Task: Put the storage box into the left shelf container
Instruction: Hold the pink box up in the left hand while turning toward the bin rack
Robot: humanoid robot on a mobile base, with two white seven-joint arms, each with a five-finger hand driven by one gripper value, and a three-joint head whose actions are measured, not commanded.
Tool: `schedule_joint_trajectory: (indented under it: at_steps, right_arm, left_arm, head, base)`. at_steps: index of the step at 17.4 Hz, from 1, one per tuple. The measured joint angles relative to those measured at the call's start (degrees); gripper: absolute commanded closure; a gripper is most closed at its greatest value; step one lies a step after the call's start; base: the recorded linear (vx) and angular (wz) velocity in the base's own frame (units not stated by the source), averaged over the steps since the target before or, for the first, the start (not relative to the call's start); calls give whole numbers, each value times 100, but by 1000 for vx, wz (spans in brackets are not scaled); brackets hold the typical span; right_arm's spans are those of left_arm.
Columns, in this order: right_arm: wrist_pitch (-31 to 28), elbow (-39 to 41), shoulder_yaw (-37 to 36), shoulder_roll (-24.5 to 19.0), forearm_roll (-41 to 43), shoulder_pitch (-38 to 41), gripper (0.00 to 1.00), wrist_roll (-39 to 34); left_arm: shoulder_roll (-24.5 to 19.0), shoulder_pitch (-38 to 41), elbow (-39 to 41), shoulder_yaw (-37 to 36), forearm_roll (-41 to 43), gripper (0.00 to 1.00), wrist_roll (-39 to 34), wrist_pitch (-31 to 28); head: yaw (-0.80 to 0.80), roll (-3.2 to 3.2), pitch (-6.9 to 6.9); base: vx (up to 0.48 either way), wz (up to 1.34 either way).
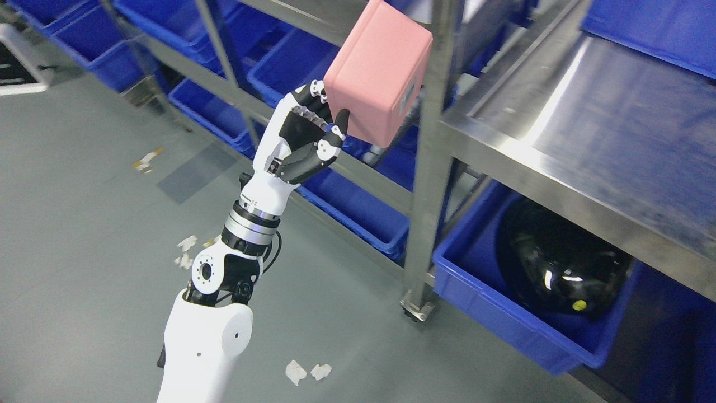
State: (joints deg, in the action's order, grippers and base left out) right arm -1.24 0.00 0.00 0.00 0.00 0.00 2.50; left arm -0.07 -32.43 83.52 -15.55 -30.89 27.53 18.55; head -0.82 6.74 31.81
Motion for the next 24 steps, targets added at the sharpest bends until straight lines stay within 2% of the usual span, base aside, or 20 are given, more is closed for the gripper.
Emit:
schedule_joint_trajectory:
  at_steps: [5, 12, 24]
  right_arm:
    - [0, 0, 0, 0, 0, 0, 0, 0]
    - [0, 0, 0, 0, 0, -1, 0, 1]
    - [0, 0, 0, 0, 0, 0, 0, 1]
  left_arm:
    - [2, 370, 296, -104, -10, 98, -9, 95]
    - [5, 711, 518, -6, -19, 98, 52, 148]
    - [7, 1000, 679, 94, -22, 98, 129, 182]
  head:
    - [0, 0, 2]
    - [0, 0, 3]
    - [0, 0, 3]
  base:
    - [172, 1104]
    - [354, 949]
    - [506, 218]
